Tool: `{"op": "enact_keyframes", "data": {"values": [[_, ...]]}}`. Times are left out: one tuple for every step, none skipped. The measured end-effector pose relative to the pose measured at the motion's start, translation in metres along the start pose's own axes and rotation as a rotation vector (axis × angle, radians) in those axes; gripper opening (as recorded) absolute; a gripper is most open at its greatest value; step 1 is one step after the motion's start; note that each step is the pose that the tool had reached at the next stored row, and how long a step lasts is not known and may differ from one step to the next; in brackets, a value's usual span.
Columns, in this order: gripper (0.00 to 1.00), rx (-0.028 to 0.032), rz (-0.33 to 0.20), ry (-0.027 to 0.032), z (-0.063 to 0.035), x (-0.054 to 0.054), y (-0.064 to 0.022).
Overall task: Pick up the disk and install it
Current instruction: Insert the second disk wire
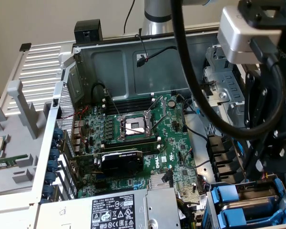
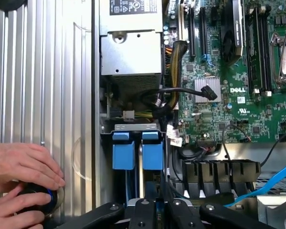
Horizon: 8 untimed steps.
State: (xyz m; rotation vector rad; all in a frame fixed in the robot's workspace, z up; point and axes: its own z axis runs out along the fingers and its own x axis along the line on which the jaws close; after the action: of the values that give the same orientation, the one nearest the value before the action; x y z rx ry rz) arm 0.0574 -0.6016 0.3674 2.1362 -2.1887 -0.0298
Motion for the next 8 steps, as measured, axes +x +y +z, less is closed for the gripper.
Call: {"op": "enact_keyframes", "data": {"values": [[0.16,0.0021,-0.009,-0.0001,0.0002,0.0000,-0.0001],[0.16,0.0027,-0.016,-0.0006,0.0006,0.0000,-0.0001],[0.16,0.0029,-0.019,-0.0008,0.0008,0.0001,-0.0001],[0.16,0.0030,-0.020,-0.0007,0.0009,0.0001,-0.0001],[0.16,0.0040,-0.020,-0.0006,0.0010,0.0001,-0.0001],[0.16,0.0052,-0.021,-0.0009,0.0015,0.0001,-0.0001],[0.16,0.0073,-0.022,-0.0010,0.0017,0.0001,-0.0001],[0.16,0.0087,-0.023,-0.0012,0.0021,0.0000,-0.0002]]}}
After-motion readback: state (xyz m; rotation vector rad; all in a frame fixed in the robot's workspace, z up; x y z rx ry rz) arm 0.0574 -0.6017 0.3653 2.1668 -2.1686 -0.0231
